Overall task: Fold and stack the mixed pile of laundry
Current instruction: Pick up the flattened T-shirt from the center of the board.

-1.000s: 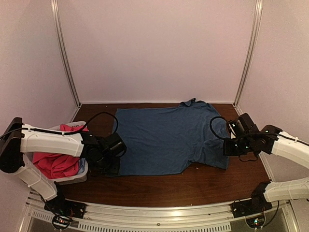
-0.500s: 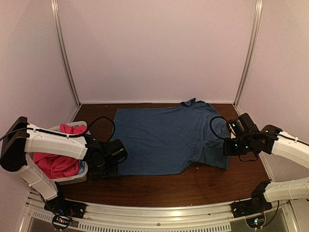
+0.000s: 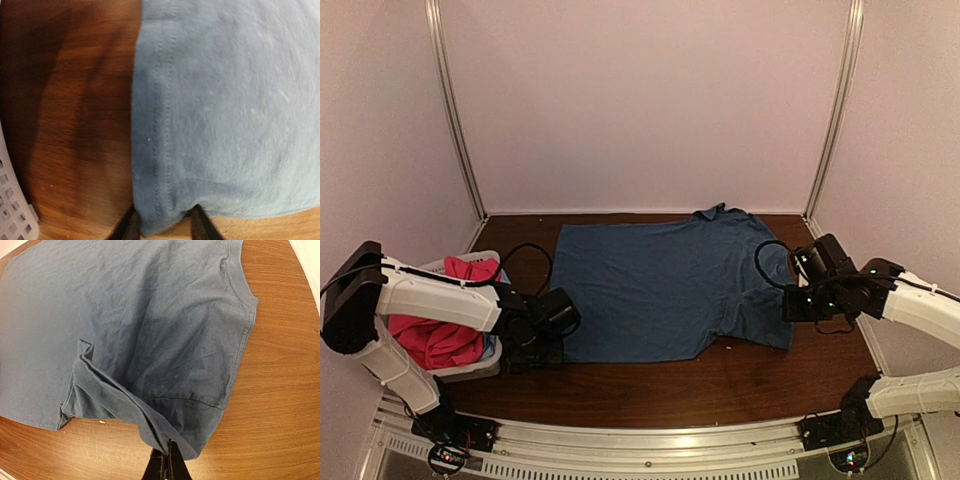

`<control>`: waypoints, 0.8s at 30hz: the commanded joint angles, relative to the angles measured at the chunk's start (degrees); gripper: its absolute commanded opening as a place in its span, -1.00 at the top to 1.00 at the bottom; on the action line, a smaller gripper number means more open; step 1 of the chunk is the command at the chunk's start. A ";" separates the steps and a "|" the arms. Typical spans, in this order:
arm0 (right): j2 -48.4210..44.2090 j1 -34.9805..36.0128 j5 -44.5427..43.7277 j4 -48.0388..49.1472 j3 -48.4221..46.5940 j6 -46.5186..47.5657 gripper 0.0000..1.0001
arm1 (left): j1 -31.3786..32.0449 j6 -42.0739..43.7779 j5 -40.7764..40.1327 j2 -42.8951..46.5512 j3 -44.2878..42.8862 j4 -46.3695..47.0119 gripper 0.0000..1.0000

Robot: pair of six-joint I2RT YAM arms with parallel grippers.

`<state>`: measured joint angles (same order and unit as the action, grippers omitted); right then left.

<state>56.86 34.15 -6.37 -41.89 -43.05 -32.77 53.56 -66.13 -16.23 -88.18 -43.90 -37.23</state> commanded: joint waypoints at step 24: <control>-1.24 0.15 -13.62 -3.51 -6.83 4.72 1.00 | -9.35 9.88 -0.48 10.48 -11.34 -16.32 1.00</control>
<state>54.43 34.15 -14.74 -45.91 -47.75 -30.79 46.50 -60.27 -16.10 -78.70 -52.31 -50.48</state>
